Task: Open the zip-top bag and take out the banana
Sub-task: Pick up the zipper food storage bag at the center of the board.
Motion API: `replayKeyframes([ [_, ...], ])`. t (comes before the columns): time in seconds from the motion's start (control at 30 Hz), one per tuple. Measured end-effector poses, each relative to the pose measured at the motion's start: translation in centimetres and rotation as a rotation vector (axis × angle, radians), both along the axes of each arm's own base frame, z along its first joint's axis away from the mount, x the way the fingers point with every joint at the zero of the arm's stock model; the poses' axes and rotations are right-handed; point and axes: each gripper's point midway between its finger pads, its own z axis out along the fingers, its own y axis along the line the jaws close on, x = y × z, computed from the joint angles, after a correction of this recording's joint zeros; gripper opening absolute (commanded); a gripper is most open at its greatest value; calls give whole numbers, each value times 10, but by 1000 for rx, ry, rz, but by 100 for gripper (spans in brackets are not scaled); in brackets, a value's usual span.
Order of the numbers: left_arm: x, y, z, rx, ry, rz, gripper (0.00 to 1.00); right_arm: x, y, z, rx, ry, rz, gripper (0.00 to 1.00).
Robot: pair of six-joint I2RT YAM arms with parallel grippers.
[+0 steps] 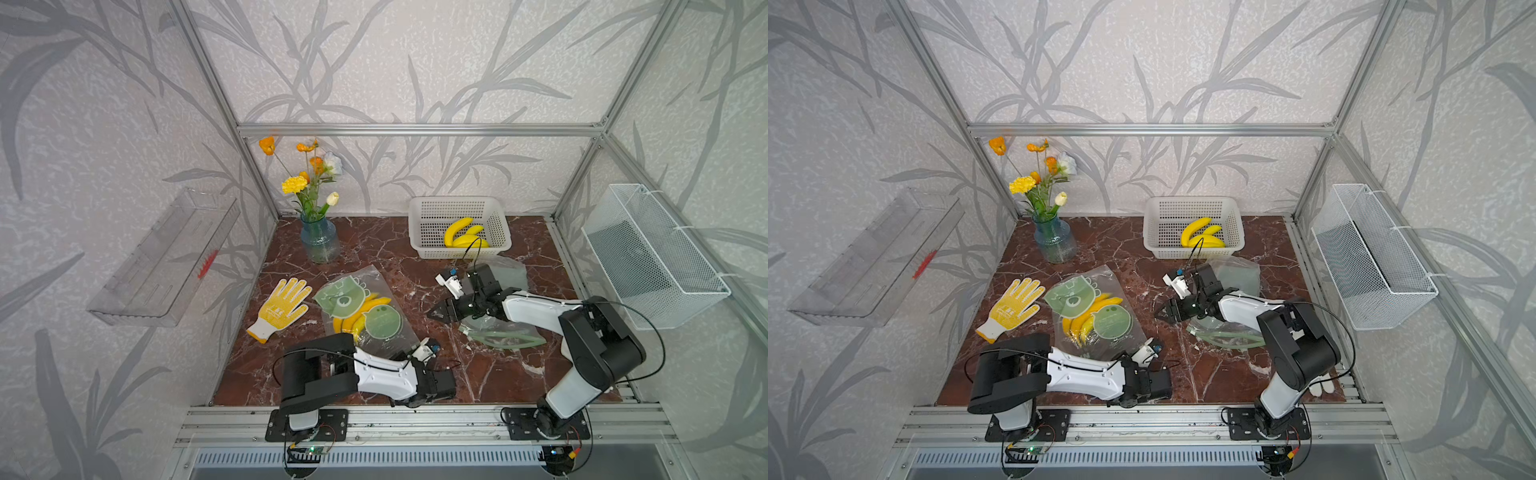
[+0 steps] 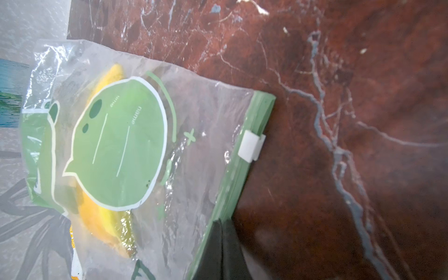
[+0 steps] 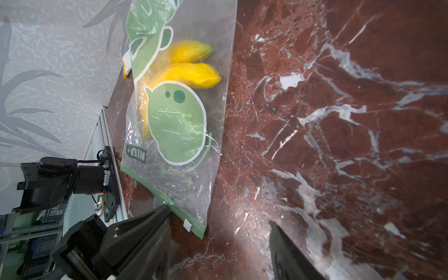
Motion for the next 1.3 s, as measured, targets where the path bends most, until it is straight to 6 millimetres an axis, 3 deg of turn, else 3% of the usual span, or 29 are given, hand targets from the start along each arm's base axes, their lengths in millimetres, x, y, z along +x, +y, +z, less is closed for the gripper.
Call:
replayKeyframes([
  [0.33, 1, 8, 7, -45, -28, 5, 0, 0, 0, -1, -4, -1, 0, 61],
  [0.67, 9, 0, 73, -299, -131, 27, 0, -19, 20, -9, -61, -4, 73, 66],
  [0.73, 12, 8, 84, -335, -159, 58, 20, -18, 20, -16, -73, 23, 69, 66],
  [0.83, 21, 39, 102, -387, -212, 190, 54, -22, 18, -28, -102, 75, 62, 67],
  [0.87, 25, 53, 109, -416, -230, 258, 59, -24, 16, -30, -116, 86, 60, 67],
  [1.03, 31, 139, 141, -658, -326, 626, 63, -33, 22, -34, -148, 116, 87, 67],
  [1.07, 28, 153, 143, -705, -337, 675, 62, -34, 24, -35, -153, 118, 95, 67],
  [1.13, 20, 183, 142, -799, -358, 779, 69, -37, 31, -38, -167, 125, 116, 67],
  [1.23, 7, 211, 134, -876, -366, 885, 68, -40, 39, -39, -179, 126, 136, 67],
  [1.3, 1, 219, 126, -882, -353, 925, 69, -41, 40, -39, -191, 128, 138, 67],
])
